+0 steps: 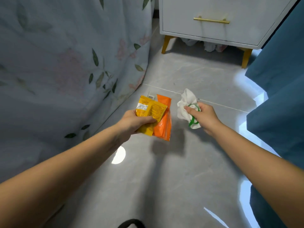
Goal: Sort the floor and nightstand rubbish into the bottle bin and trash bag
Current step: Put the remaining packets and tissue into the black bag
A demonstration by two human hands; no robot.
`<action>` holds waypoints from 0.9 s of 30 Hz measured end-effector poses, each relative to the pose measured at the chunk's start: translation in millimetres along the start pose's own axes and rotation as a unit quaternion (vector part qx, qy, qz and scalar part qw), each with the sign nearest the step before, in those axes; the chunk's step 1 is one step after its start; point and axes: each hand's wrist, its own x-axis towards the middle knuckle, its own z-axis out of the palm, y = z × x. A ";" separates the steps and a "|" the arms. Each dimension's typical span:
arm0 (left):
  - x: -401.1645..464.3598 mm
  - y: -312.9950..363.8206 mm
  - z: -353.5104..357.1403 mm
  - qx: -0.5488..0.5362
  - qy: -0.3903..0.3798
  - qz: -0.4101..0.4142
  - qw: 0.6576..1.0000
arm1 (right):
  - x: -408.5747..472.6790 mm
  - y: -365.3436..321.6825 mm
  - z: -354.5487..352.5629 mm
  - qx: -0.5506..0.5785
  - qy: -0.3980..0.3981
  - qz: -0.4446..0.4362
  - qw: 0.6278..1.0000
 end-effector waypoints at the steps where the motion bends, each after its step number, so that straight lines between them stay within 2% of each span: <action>1: -12.0 0.8 -7.8 -0.008 0.009 0.000 1.000 | -7.8 -5.4 5.1 0.007 -0.008 0.001 1.000; 8: -113.1 -8.0 -55.7 -0.052 0.051 0.011 0.997 | -79.7 -59.6 51.1 0.023 -0.098 -0.012 0.995; 13: -195.3 -23.1 -95.5 -0.095 0.093 0.033 0.991 | -146.5 -106.1 92.7 -0.034 -0.195 -0.041 0.979; 21: -331.7 -86.5 -156.2 -0.190 0.192 0.044 0.962 | -258.1 -192.3 138.5 -0.163 -0.315 -0.144 0.924; 27: -391.6 -118.8 -169.4 -0.284 0.222 0.062 0.931 | -335.9 -244.4 158.1 -0.236 -0.332 -0.216 0.887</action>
